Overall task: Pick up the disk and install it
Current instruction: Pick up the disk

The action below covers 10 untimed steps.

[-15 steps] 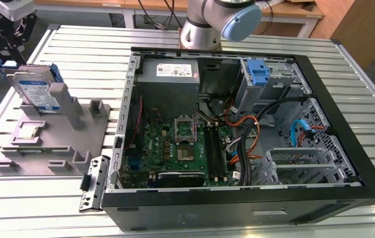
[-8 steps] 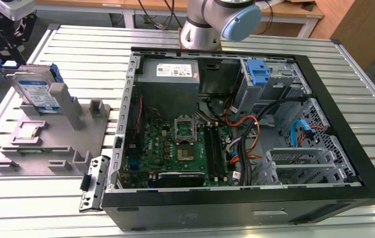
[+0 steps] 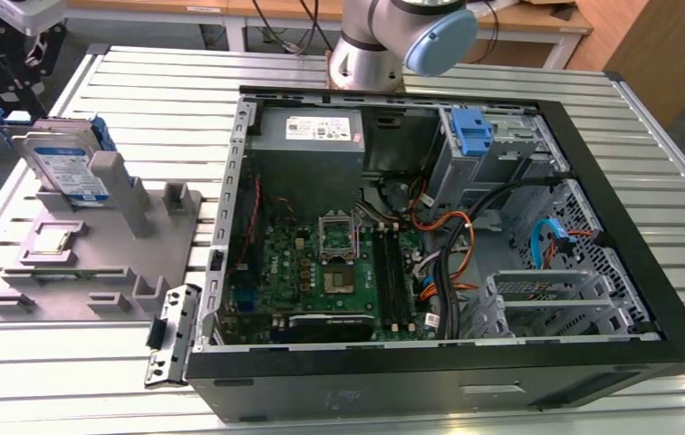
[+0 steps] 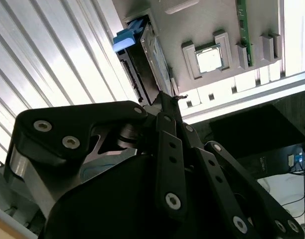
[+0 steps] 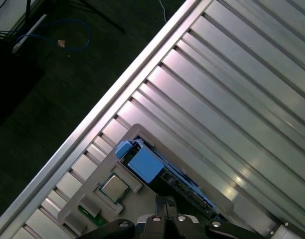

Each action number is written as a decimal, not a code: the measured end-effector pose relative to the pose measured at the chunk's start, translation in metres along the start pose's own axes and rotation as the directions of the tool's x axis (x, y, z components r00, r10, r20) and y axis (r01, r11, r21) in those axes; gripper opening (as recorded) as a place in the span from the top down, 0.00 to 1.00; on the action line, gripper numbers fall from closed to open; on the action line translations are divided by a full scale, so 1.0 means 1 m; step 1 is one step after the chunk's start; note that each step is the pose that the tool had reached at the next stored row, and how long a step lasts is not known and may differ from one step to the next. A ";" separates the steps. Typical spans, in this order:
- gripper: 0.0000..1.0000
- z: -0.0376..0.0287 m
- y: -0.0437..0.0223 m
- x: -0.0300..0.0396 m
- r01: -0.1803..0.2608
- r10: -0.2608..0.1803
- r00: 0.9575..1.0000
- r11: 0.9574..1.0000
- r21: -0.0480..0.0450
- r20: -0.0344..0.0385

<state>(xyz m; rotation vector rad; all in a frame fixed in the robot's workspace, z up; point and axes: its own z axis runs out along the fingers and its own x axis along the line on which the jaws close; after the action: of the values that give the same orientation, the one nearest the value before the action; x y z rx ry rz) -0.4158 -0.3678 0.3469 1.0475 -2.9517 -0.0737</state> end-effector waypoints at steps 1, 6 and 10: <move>0.90 0.0000 0.0000 0.0000 0.005 -0.005 1.000 1.000 0.000 0.000; 0.90 -0.0001 0.0000 0.0001 0.023 -0.023 1.000 1.000 0.000 -0.001; 0.90 0.0000 0.0001 0.0001 0.032 -0.032 0.999 0.999 0.000 -0.002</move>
<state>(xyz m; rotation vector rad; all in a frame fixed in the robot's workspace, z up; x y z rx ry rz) -0.4160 -0.3677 0.3470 1.0945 -2.9337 -0.0733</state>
